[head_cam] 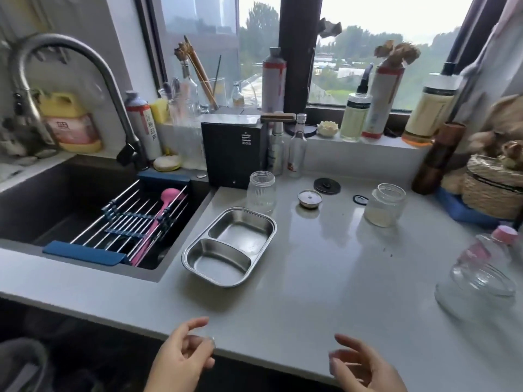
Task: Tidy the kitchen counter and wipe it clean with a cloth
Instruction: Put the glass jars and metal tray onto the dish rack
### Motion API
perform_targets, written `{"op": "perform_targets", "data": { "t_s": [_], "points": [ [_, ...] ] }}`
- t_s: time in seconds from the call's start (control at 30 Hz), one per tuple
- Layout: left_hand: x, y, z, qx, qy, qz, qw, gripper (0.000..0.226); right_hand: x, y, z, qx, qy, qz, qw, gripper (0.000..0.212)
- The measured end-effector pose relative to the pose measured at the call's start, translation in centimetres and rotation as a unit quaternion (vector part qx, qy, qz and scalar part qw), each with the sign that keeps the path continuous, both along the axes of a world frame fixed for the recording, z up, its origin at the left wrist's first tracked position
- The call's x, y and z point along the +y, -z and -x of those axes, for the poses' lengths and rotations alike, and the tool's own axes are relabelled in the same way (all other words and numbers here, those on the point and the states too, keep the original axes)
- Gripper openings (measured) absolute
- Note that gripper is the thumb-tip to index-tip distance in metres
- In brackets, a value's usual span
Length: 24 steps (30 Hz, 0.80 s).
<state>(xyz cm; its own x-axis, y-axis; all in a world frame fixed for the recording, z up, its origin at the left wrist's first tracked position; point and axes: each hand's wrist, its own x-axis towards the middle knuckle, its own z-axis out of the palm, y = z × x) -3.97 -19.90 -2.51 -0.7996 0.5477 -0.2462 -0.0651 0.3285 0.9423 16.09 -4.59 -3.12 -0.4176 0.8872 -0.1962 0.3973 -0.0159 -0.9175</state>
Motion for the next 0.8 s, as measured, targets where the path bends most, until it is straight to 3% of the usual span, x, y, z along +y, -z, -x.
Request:
{"op": "perform_targets", "data": {
  "t_s": [0.23, 0.37, 0.6, 0.8],
  "points": [
    [4.1, -2.6, 7.0, 0.035, -0.045, -0.019, 0.998, 0.028, 6.3, -1.1, 9.6, 0.03, -0.085, -0.045, 0.995, 0.03],
    [6.5, -3.5, 9.7, 0.049, -0.001, -0.025, 0.998, 0.03, 8.4, -2.5, 12.6, 0.024, -0.09, -0.077, 0.993, 0.031],
    [17.0, -5.0, 11.5, 0.113, 0.218, -0.069, 0.967, 0.03, 10.2, -3.3, 8.7, -0.002, 0.141, -0.115, 0.983, 0.026],
    [25.2, -2.2, 1.4, 0.101, 0.421, -0.074, 0.898, 0.036, 8.9, -3.0, 0.7, -0.081, 0.34, -0.123, 0.929, 0.027]
  ]
}}
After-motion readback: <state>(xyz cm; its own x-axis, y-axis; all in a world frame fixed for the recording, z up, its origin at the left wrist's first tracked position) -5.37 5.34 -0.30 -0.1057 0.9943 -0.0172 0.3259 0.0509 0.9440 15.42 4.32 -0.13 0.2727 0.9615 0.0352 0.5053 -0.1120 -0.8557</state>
